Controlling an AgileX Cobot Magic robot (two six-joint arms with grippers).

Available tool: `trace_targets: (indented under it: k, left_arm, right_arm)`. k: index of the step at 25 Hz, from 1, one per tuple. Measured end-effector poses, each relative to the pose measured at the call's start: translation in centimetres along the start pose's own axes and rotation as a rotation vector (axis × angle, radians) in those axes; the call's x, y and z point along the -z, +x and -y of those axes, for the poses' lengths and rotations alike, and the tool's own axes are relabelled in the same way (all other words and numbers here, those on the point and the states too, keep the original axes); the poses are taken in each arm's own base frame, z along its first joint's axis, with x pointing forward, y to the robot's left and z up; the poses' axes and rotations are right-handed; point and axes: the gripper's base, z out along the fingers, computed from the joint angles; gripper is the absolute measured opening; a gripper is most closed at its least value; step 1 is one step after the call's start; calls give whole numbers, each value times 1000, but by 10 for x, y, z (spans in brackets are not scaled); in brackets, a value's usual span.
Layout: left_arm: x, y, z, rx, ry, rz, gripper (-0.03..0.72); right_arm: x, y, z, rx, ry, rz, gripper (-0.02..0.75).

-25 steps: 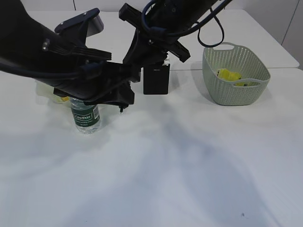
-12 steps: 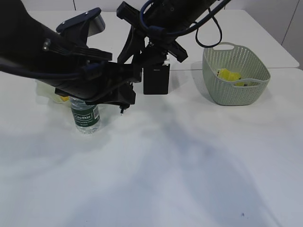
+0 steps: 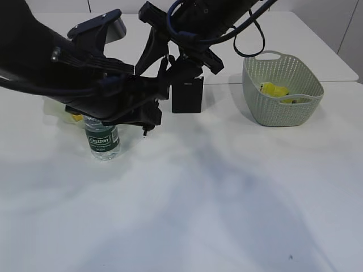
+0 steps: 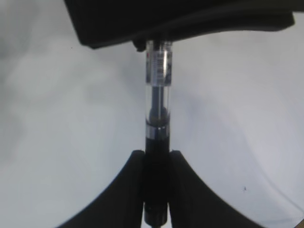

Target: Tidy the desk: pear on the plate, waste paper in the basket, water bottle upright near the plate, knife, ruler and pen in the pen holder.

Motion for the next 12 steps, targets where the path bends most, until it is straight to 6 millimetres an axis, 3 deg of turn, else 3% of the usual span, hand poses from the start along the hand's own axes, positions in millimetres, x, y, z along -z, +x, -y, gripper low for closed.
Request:
trace_targets:
  k: [12]
  left_arm:
    - [1, -2, -7, -15, -25, -1, 94]
  right_arm:
    - [0, -3, -5, 14, -52, 31, 394]
